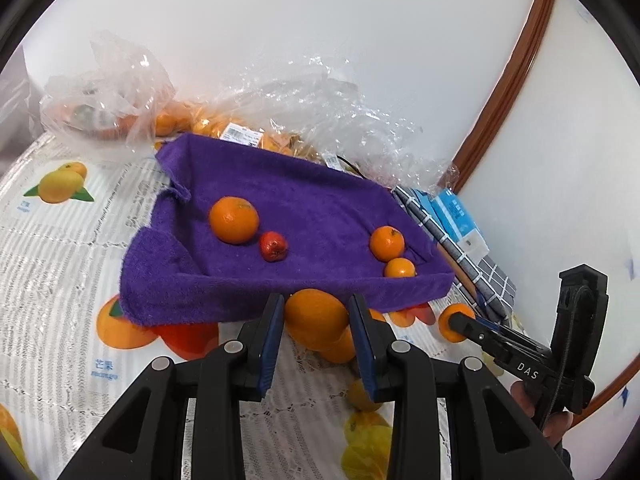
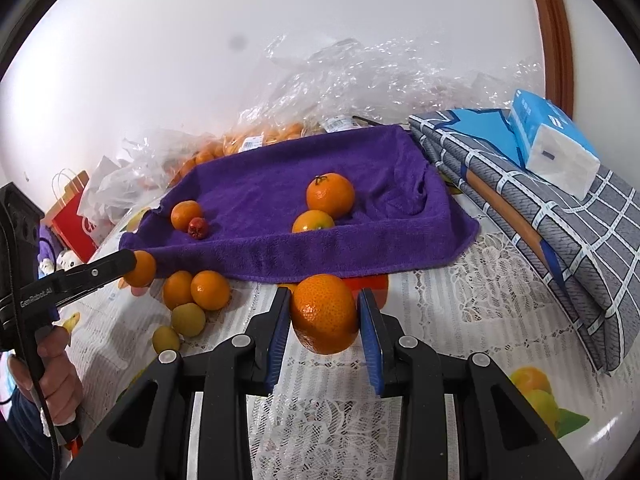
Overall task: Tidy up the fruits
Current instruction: 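Lift both held oranges and carry them over the purple towel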
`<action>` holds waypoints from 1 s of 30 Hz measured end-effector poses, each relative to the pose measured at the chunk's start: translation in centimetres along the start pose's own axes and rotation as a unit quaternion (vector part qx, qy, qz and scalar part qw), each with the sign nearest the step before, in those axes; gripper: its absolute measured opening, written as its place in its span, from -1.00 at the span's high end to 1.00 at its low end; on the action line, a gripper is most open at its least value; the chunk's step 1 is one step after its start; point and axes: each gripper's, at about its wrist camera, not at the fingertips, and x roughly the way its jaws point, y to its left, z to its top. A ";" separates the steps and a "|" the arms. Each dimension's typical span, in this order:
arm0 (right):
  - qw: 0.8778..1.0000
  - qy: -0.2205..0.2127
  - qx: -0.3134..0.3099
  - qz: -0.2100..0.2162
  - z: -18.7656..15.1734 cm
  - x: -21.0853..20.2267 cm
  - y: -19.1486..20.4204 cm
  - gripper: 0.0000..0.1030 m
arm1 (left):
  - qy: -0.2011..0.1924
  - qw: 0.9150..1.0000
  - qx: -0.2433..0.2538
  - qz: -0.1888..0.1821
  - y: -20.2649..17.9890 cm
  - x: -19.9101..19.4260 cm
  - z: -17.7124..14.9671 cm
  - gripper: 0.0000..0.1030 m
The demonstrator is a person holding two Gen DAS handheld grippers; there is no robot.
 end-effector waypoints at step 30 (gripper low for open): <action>0.999 -0.039 -0.009 0.013 8.2 4.6 2.3 0.35 | -0.038 0.998 -0.035 0.042 2.0 4.1 6.3 0.38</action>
